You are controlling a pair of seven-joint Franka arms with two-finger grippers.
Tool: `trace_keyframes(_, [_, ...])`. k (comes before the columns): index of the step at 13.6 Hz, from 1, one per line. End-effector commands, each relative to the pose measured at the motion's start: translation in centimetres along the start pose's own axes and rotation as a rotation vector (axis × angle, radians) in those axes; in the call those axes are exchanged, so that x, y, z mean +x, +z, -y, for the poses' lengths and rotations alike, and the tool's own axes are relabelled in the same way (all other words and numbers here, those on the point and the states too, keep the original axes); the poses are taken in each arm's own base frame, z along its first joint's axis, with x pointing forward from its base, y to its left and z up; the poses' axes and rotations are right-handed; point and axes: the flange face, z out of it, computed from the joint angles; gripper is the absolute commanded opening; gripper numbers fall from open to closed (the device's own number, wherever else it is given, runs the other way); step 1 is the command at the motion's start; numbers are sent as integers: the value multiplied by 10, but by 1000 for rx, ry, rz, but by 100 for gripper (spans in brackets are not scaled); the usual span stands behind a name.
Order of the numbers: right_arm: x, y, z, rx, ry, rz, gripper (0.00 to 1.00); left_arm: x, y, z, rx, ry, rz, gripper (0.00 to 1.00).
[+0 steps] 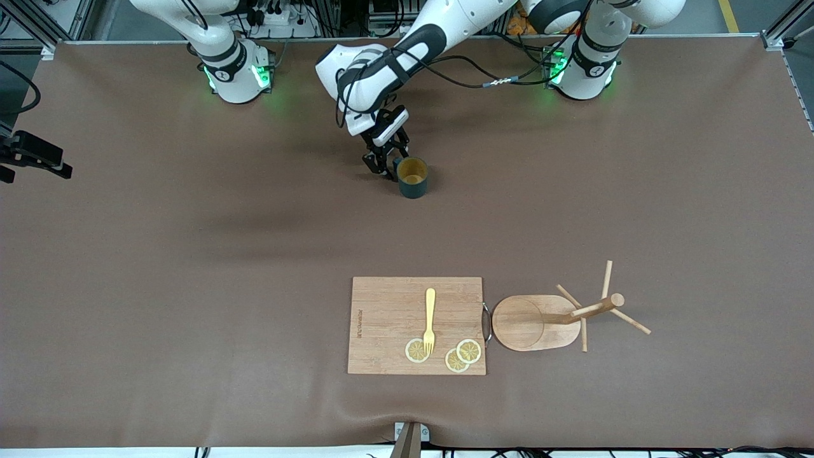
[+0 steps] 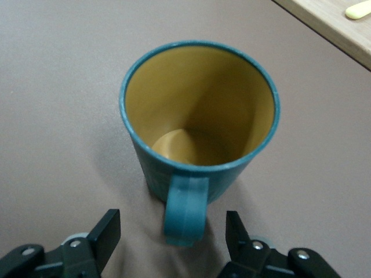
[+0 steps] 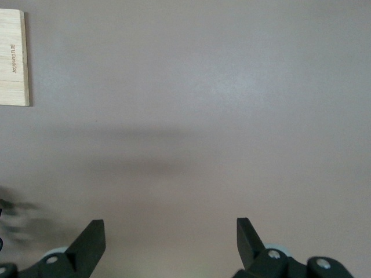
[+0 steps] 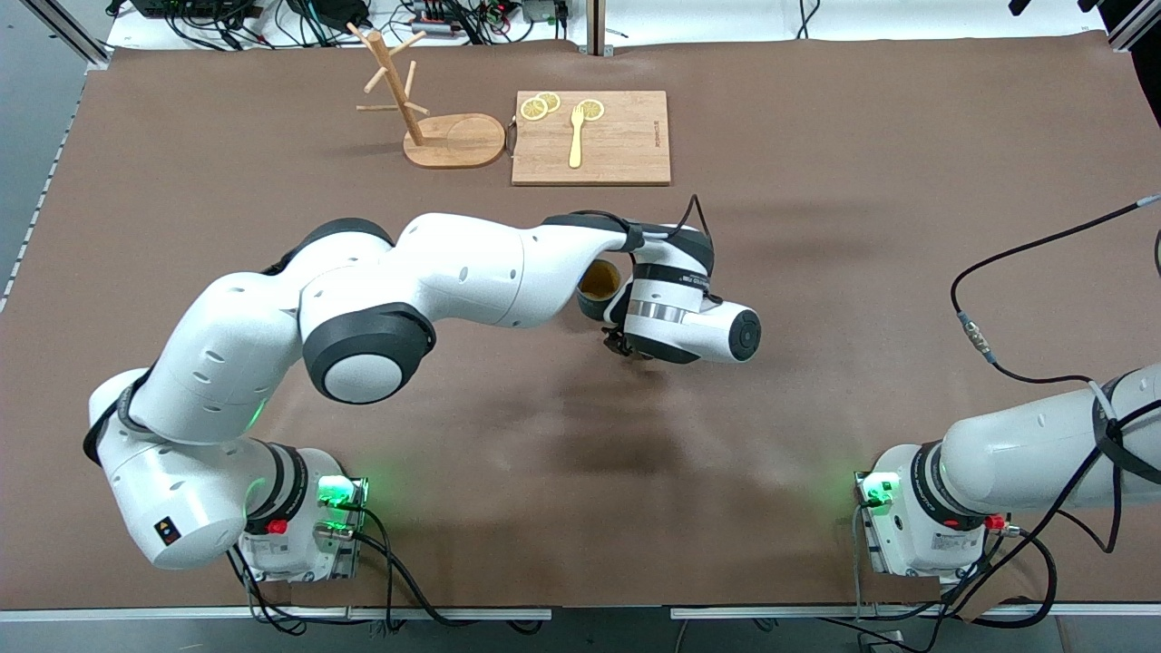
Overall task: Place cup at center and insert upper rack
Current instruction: 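Grasp the mug handle with the left gripper and lift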
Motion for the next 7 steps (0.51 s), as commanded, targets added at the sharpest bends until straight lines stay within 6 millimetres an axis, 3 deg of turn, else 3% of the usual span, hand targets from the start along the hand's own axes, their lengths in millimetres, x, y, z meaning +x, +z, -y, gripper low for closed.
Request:
trace_keyframes(1, [-4,-3,-4,5,2,0,100,0,-2,-1,-13,-19,-32,73])
trace_keyframes(4, [-4,-3,-3,5,2,0,100,0,-1,0,-10,-18,-37,59])
trace_keyframes(7, [-3,-3,-2,5,1,0,100,-1,-1,0,-7,-17,-35,28])
